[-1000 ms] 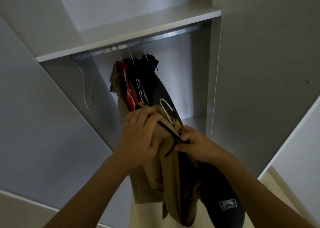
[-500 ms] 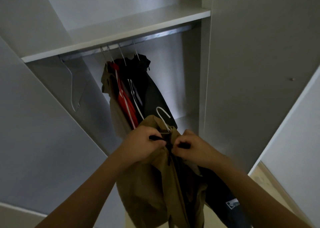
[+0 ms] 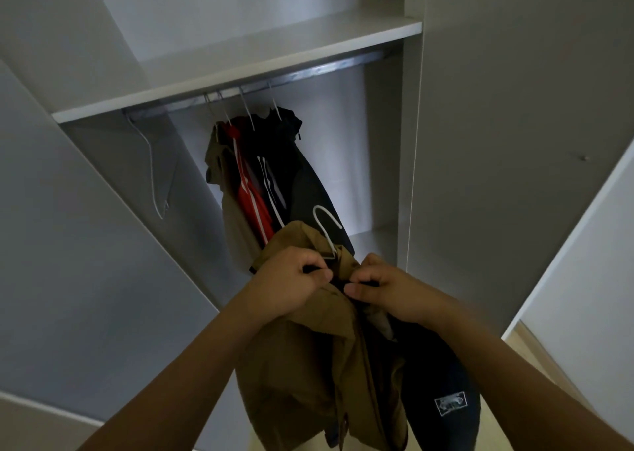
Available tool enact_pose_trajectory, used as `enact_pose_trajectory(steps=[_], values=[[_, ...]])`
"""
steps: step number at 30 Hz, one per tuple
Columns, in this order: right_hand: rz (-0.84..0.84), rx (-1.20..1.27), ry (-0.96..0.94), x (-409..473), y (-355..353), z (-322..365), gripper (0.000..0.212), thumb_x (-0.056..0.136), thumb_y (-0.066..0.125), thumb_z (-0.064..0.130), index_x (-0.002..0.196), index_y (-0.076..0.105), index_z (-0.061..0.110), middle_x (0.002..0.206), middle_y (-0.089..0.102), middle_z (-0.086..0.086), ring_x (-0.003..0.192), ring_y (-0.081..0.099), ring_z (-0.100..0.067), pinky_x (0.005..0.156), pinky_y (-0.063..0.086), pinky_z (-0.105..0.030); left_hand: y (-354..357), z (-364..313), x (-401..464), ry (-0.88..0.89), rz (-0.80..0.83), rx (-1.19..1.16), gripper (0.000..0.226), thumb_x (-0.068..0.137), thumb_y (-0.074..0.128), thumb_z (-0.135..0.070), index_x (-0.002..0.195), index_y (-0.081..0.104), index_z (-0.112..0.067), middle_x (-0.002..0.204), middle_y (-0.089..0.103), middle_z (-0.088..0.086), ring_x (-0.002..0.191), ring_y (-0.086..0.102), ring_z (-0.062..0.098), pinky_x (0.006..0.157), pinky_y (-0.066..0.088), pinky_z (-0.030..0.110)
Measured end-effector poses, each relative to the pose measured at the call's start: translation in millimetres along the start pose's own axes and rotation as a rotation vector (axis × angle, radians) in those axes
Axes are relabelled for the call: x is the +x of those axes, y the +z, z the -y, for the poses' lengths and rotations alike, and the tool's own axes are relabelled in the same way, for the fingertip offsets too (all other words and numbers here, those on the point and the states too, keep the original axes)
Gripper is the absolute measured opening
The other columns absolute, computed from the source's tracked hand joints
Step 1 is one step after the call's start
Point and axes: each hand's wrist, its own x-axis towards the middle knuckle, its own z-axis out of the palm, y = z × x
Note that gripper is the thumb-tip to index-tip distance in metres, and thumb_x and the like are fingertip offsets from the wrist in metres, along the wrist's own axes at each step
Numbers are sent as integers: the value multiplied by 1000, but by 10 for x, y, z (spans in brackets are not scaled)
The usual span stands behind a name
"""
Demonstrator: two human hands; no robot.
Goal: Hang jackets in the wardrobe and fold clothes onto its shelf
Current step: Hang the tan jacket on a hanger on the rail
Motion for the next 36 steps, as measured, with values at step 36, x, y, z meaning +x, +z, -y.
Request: enact_pose_trajectory(steps=[36], values=[[-525,-31,26,202,-908,113,15,92,60,9,83,70,2,93,40,-2,108,48,-32,106,37,-39,-332,41,-234,-112,-242,202,29,103,35,-35,93,57,-19,85,56,-6,80,53,8,79,45,29]])
